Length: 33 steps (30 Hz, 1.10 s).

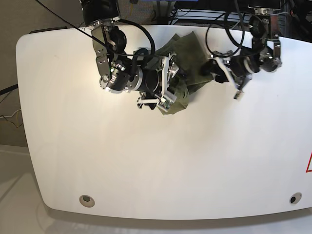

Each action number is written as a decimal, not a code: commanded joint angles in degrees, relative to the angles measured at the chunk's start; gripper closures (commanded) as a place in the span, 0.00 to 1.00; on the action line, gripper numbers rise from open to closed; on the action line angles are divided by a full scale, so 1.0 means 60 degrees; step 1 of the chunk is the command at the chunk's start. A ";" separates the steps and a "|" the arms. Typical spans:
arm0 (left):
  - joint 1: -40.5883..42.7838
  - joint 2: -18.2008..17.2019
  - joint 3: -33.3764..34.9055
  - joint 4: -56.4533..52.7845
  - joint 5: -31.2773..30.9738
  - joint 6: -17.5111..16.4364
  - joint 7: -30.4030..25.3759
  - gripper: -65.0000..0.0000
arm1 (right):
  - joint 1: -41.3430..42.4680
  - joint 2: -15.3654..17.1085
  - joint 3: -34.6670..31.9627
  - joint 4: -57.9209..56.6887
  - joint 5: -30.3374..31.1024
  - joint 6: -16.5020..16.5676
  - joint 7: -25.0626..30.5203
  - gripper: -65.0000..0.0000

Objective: Fold the T-shirt properly
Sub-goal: 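Grasp the shirt bundle with both grippers and lift it, then release the bundle with the left gripper and move it aside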

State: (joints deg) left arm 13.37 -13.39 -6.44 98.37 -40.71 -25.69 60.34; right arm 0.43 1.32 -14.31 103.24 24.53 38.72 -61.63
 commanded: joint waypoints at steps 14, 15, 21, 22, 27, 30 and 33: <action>-0.0027 -0.0489 -0.0384 0.0423 -0.0600 0.0116 -0.0414 0.49 | 0.0456 -0.0224 0.0087 0.0147 -0.0862 -0.0010 0.0173 1.00; -0.0021 -0.0483 -0.0498 0.0489 -0.0702 0.0092 -0.0375 0.49 | 0.0454 -0.0253 0.0085 0.0124 -0.0930 -0.0007 0.0163 1.00; 0.0028 -0.0497 -0.1378 0.1122 -0.0947 -0.0053 -0.0051 0.48 | 0.0344 -0.0326 0.0116 0.0038 -0.1129 0.0083 0.0174 1.00; 0.0053 -0.0510 -0.1517 0.1225 -0.1003 -0.0071 -0.0017 0.47 | 0.0343 -0.0329 0.0120 0.0038 -0.1138 0.0089 0.0175 1.00; 0.0163 -0.0778 -0.1788 0.1442 -0.0793 -0.0056 -0.0077 0.47 | 0.0347 -0.0277 0.0129 -0.0047 -0.1195 0.0119 0.0157 1.00; 0.0203 -0.1016 -0.1817 0.1482 -0.0622 -0.0055 -0.0114 0.47 | 0.0351 -0.0218 0.0136 -0.0154 -0.1272 0.0140 0.0144 1.00; 0.0219 -0.1150 -0.1781 0.1447 -0.0530 -0.0060 -0.0110 0.47 | 0.0334 -0.0191 0.0118 -0.0242 -0.1339 0.0159 0.0196 1.00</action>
State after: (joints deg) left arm 15.16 -18.65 -16.86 106.13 -43.70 -25.74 60.62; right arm 1.72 0.23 -13.58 101.43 16.25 39.07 -61.71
